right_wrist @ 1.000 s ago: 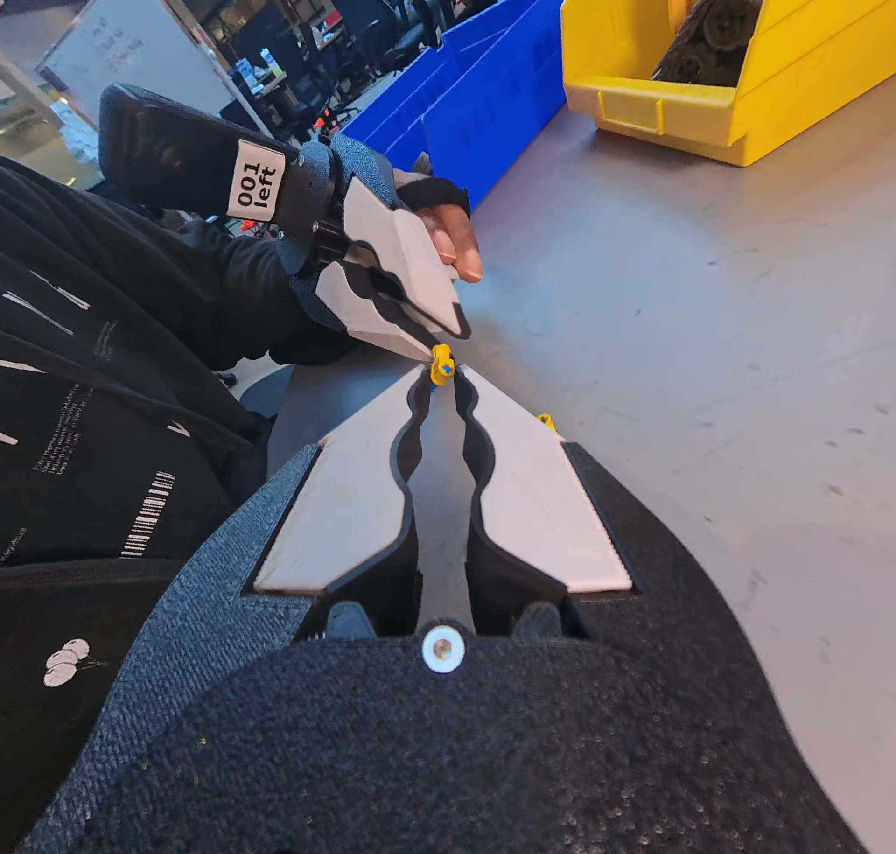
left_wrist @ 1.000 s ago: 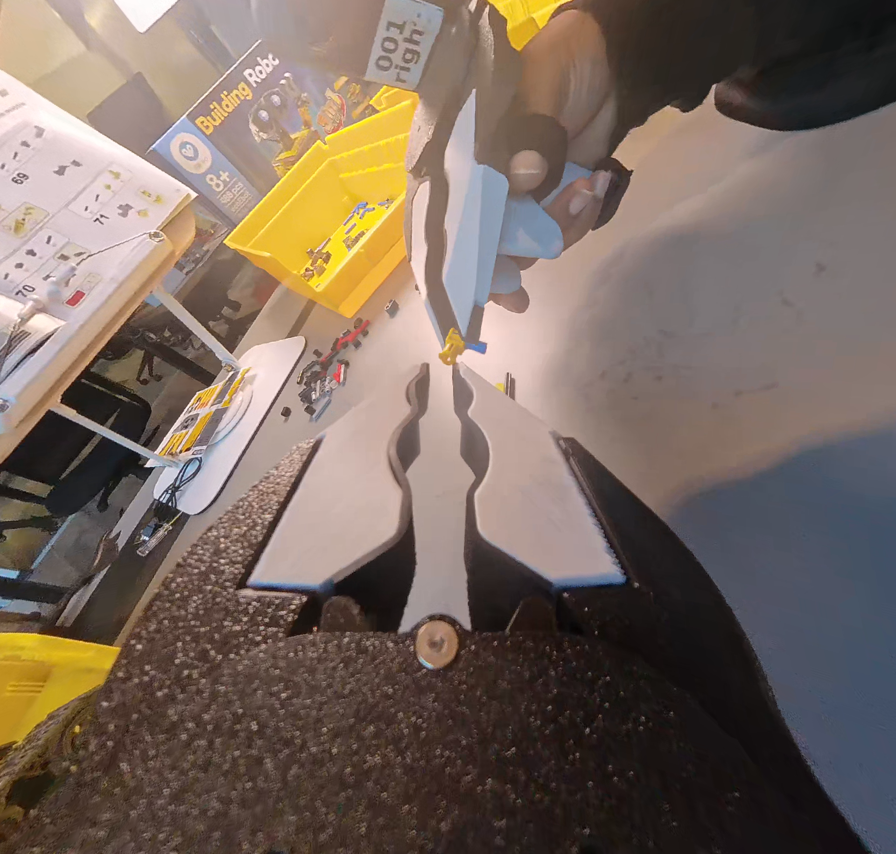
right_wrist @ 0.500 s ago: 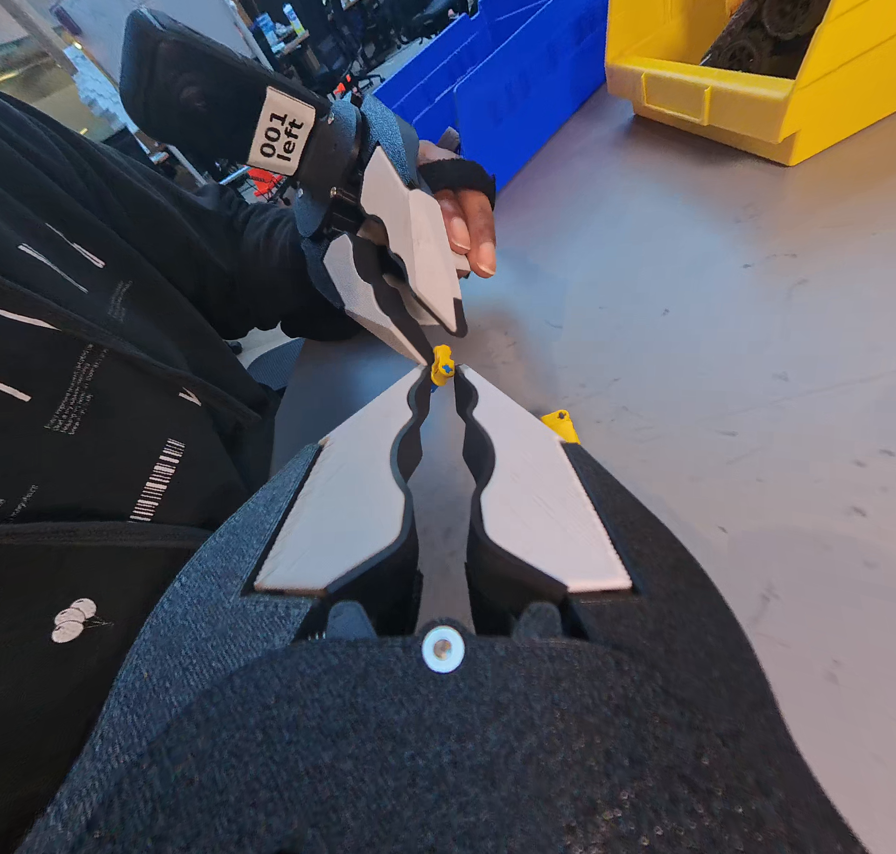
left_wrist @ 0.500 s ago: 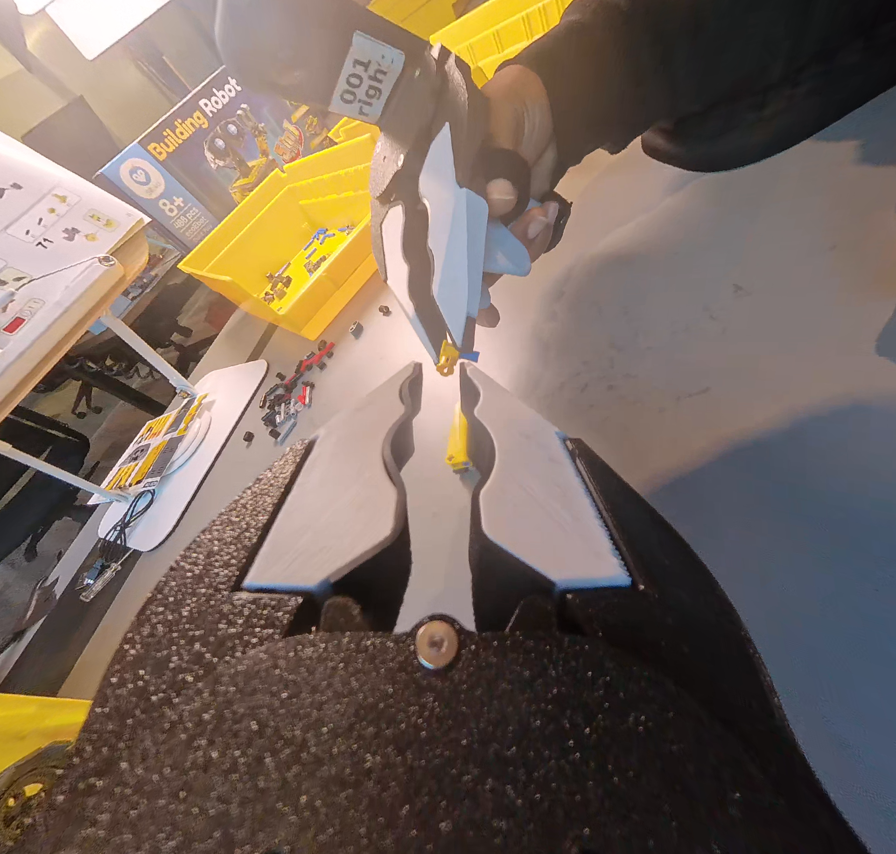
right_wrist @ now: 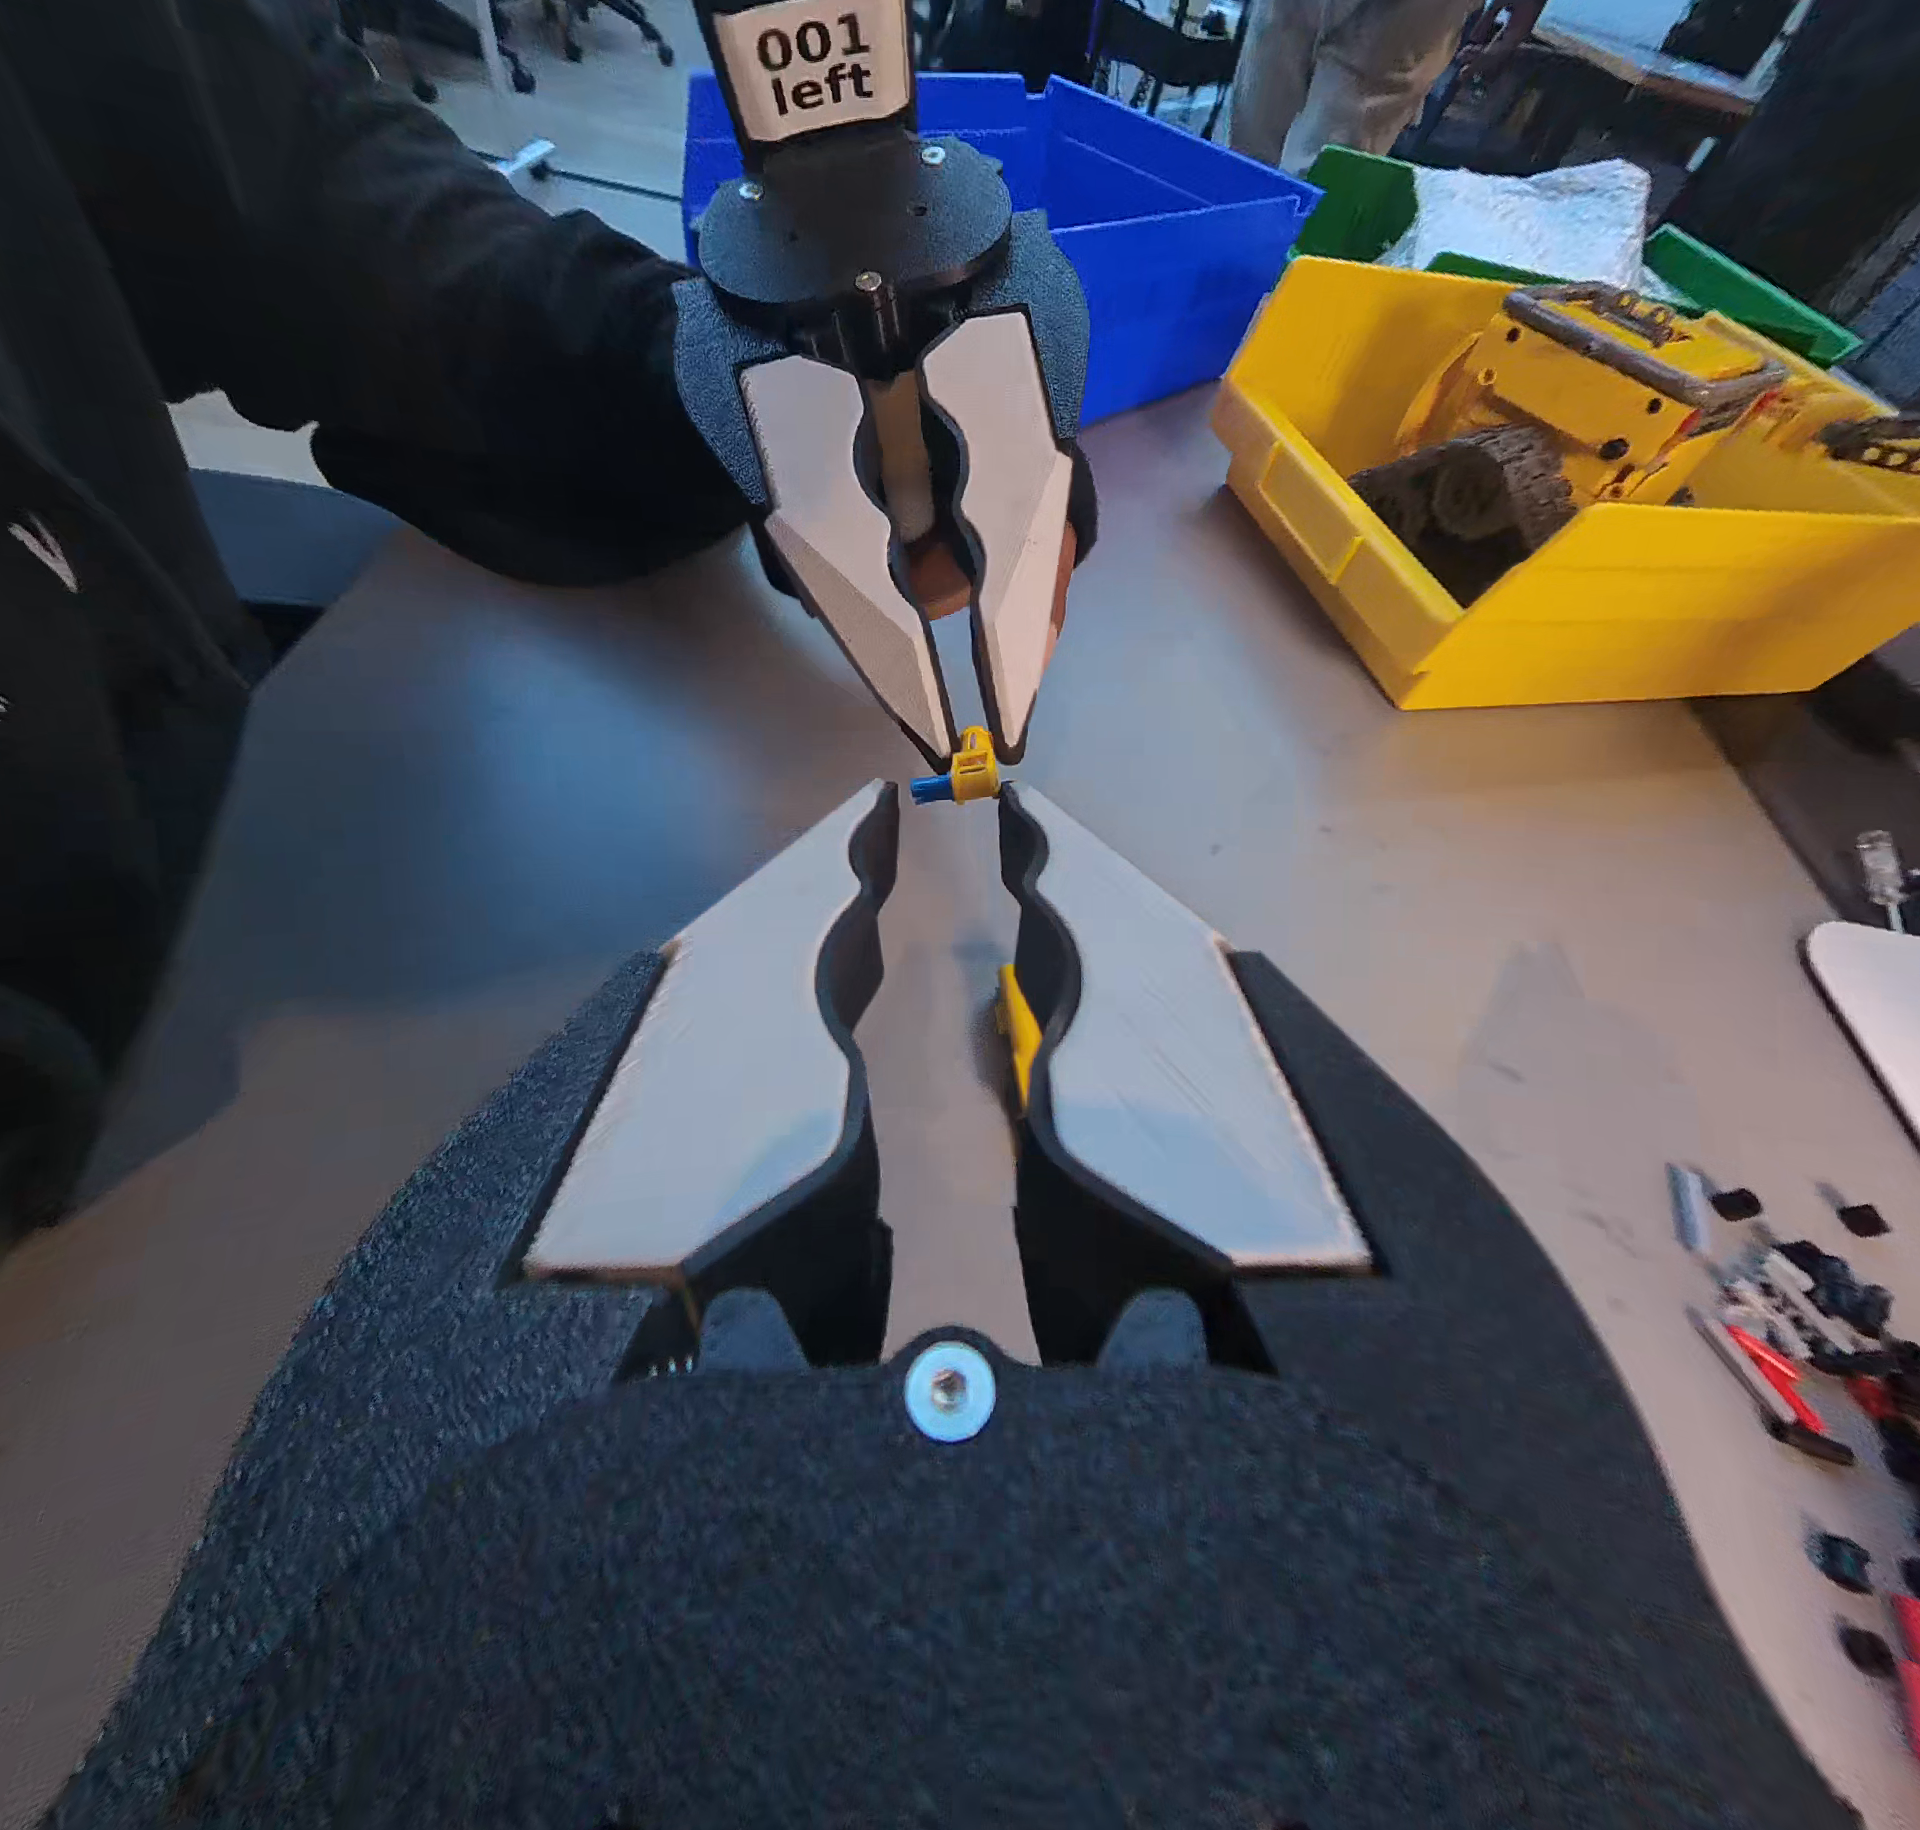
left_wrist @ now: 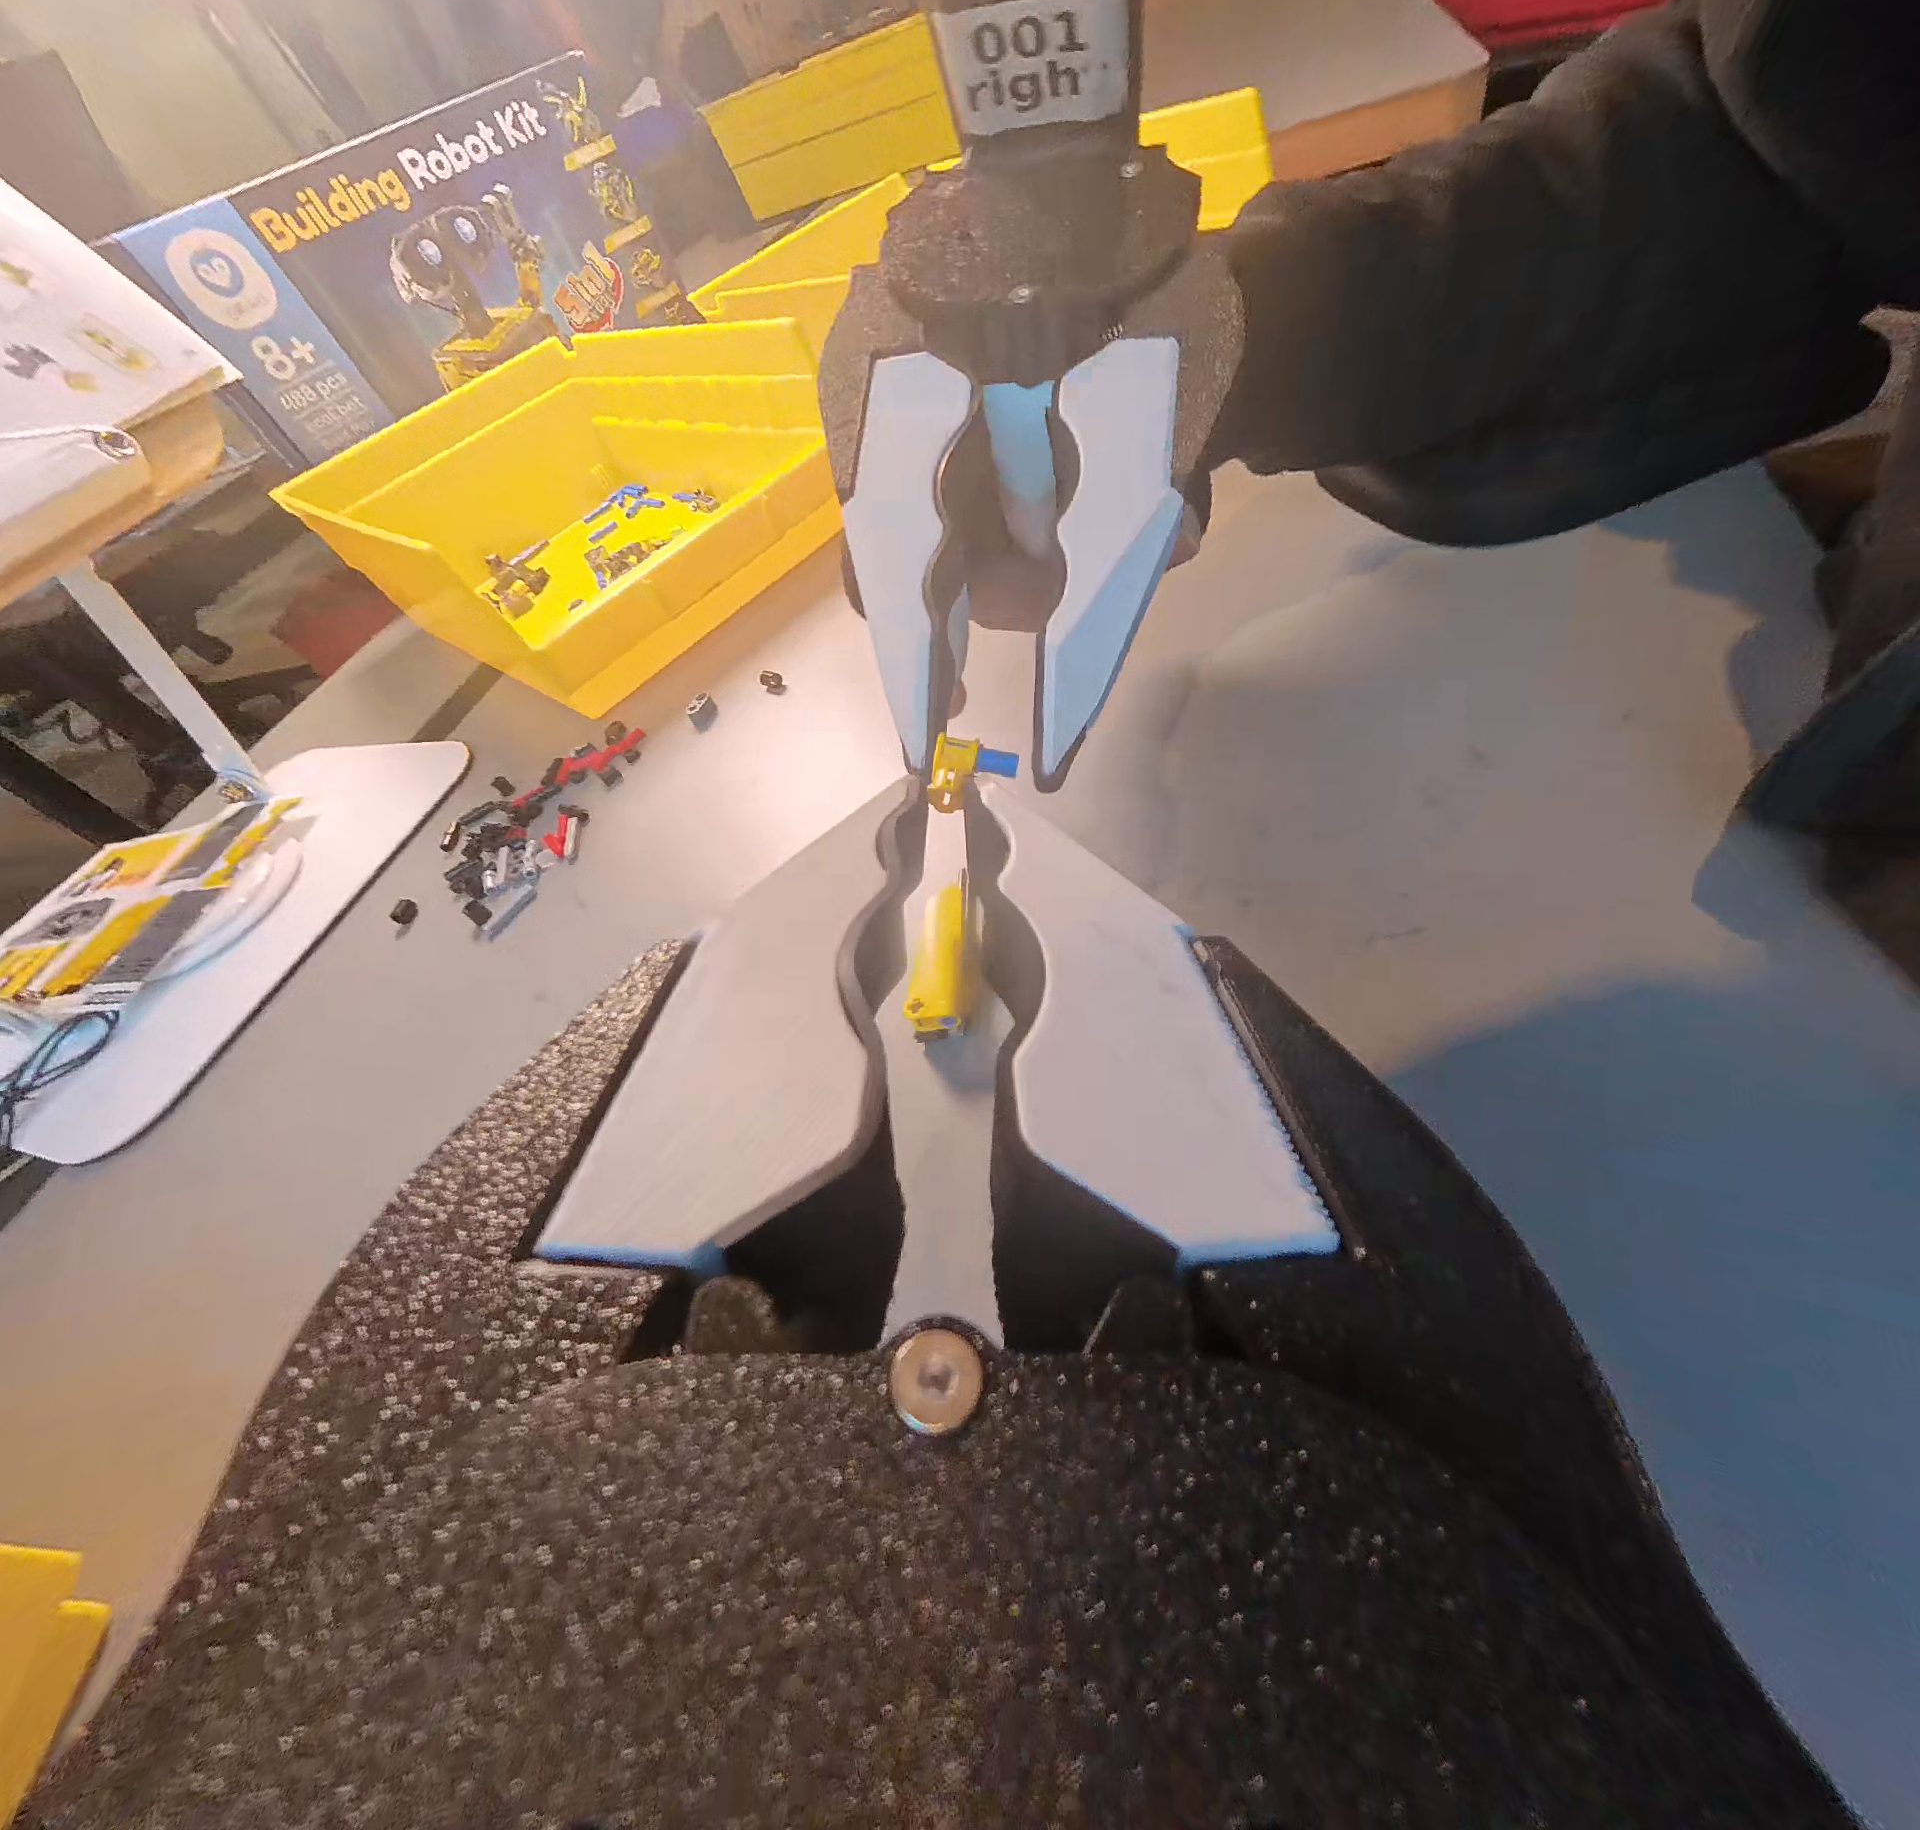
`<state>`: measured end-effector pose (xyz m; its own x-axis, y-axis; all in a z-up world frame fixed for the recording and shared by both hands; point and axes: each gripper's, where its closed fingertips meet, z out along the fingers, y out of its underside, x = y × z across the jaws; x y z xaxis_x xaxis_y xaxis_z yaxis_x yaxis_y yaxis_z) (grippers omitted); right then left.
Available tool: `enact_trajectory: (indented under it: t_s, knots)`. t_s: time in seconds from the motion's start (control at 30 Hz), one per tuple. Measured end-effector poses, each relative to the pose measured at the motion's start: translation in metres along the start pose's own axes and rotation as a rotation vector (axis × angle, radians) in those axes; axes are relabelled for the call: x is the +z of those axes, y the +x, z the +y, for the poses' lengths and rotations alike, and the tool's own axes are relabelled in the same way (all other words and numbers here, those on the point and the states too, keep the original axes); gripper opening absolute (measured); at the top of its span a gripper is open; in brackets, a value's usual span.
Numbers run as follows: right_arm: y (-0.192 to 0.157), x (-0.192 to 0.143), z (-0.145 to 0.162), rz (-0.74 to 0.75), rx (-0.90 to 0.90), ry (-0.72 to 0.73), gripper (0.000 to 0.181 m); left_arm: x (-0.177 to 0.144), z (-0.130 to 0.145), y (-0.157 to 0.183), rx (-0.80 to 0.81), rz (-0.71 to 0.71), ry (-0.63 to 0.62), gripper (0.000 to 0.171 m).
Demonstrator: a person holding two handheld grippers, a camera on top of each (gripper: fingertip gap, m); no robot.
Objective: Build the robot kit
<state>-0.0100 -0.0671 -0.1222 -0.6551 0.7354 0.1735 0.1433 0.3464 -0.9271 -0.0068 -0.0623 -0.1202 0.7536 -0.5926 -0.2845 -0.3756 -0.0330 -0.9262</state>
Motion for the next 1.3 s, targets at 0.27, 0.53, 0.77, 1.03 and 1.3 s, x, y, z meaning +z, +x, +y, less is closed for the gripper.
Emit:
enact_trajectory:
  t_s: [0.27, 0.53, 0.77, 1.03, 1.3]
  knots:
    - [0.003, 0.001, -0.003, 0.061, -0.085, -0.014, 0.015, -0.001, 0.0, -0.002, -0.063, 0.012, 0.003, 0.006]
    - [0.001, 0.002, 0.0, 0.044, -0.086, -0.043, 0.013, 0.0, 0.003, 0.0, -0.088, 0.034, -0.01, 0.006]
    - [0.002, 0.003, 0.008, 0.023, -0.024, -0.057, 0.015, 0.003, 0.01, -0.001, -0.096, 0.024, -0.043, 0.006]
    - [0.004, 0.002, 0.009, 0.039, -0.052, -0.037, 0.016, 0.005, 0.015, -0.001, -0.111, 0.024, -0.059, 0.006]
    - [0.003, 0.0, 0.009, 0.023, -0.042, -0.036, 0.015, 0.006, 0.015, 0.0, -0.158, 0.045, -0.041, 0.006]
